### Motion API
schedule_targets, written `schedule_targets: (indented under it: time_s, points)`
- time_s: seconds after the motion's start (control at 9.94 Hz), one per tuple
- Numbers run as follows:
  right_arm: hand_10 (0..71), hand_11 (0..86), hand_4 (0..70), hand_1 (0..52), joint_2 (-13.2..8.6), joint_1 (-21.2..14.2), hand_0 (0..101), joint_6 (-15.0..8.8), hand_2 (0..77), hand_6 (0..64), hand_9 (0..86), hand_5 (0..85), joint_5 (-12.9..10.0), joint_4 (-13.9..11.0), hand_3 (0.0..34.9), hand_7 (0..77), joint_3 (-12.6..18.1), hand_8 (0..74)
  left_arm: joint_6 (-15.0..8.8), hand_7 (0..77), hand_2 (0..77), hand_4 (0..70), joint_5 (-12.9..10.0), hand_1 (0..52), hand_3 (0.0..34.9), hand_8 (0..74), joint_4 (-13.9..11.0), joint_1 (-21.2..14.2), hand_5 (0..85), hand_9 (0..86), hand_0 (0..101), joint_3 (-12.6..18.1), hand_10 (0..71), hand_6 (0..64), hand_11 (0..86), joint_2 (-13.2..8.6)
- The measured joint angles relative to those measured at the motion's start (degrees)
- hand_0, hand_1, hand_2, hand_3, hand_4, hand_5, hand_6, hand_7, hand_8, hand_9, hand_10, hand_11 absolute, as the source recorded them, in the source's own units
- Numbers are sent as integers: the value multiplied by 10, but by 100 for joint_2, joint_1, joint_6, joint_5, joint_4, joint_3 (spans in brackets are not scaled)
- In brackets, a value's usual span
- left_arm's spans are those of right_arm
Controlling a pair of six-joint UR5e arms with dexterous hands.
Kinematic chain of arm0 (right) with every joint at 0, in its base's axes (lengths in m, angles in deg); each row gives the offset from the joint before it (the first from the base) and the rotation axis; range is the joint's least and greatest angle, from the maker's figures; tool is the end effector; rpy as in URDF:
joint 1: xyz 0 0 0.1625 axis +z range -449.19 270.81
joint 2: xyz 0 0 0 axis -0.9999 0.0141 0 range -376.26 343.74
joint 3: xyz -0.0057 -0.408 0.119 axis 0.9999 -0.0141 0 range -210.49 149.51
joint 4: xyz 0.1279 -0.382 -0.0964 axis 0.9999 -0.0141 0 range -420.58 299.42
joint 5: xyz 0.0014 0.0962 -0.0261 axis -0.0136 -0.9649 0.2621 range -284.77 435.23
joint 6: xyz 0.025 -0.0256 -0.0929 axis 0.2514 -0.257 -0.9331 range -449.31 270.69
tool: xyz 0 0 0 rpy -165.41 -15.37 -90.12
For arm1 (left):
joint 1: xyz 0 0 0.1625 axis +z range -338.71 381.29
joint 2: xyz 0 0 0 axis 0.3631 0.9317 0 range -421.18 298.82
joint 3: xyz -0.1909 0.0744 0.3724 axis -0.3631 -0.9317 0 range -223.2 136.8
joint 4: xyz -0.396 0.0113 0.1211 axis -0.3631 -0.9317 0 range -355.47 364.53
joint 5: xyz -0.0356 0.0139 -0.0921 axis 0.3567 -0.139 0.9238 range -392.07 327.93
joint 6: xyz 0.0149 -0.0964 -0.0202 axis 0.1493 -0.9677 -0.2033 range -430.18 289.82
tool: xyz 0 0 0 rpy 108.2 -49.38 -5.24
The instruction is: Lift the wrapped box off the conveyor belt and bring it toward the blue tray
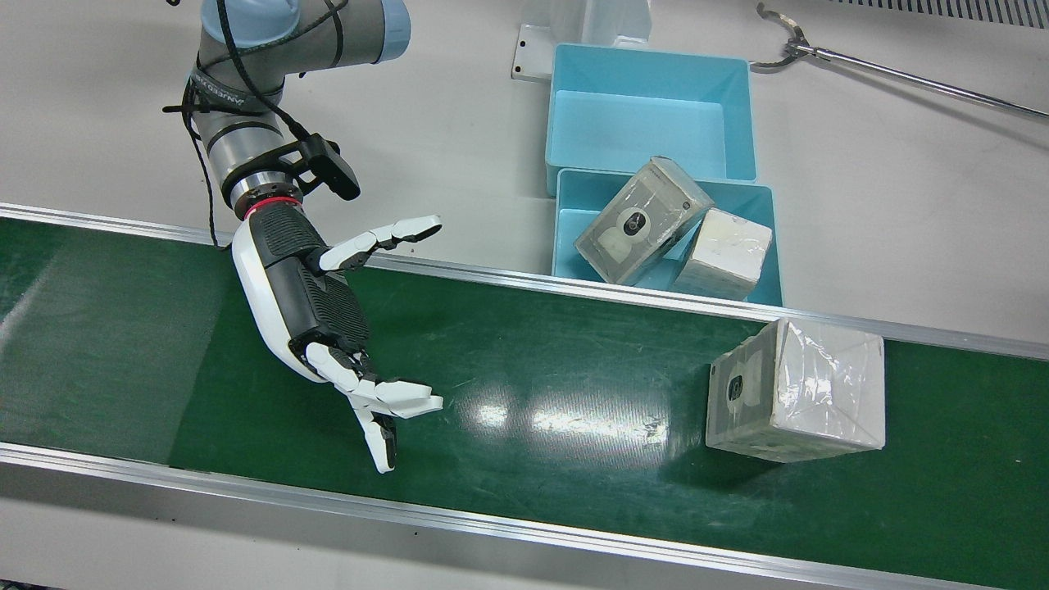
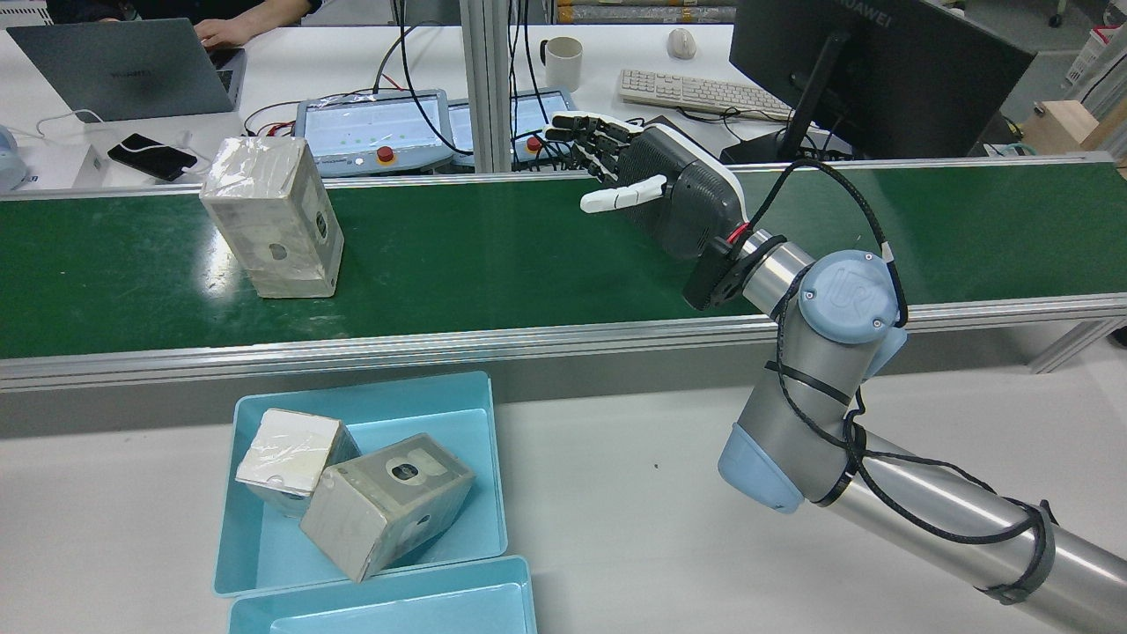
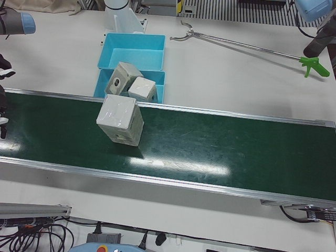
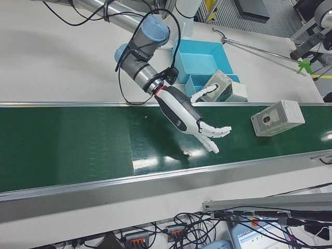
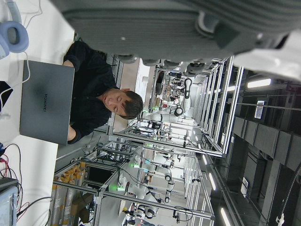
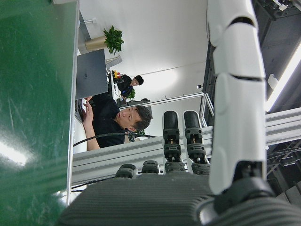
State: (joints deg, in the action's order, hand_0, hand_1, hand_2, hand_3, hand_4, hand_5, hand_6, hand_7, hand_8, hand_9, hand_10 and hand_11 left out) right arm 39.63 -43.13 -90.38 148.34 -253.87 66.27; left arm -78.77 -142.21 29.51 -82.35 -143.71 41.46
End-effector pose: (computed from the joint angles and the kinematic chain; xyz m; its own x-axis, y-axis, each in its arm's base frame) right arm -0.3449 -0.5919 0.3020 -0.8735 0.4723 -0.1179 0.3050 0.3422 -0.8887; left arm -0.2245 -0.5053 0.5256 -0.9813 -0.1071 0.1602 -0.1559 -0.0477 -0.9866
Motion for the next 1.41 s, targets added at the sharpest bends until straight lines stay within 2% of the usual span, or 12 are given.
schedule_targets:
  time_s: [0.3,0.5,0.6,1.21,1.41]
  points:
    - [0,22,185,169,34,128,501,-1,109,87,33,213,84,-187,20,245,69,11,0,5,11,0,0,0,0,5,0,0,11,5,0,0,5,0,5,0]
    - [0,16,196,185,45,222,516,-4,82,76,33,240,156,-574,21,245,222,11,0,5,11,0,0,0,0,5,0,0,11,5,0,0,0,0,5,0]
    - [0,16,191,202,49,243,540,-2,120,76,33,256,166,-684,22,251,267,5,0,5,11,0,0,0,0,5,0,0,11,5,0,0,5,0,0,0]
    - [0,16,142,185,51,46,519,4,120,76,33,218,151,-756,20,224,253,5,0,5,11,0,0,0,0,5,0,0,11,5,0,0,5,0,0,0]
    - [5,33,164,185,43,-9,518,2,120,76,33,218,148,-754,21,218,228,5,0,5,11,0,0,0,0,5,0,0,11,5,0,0,5,0,0,0]
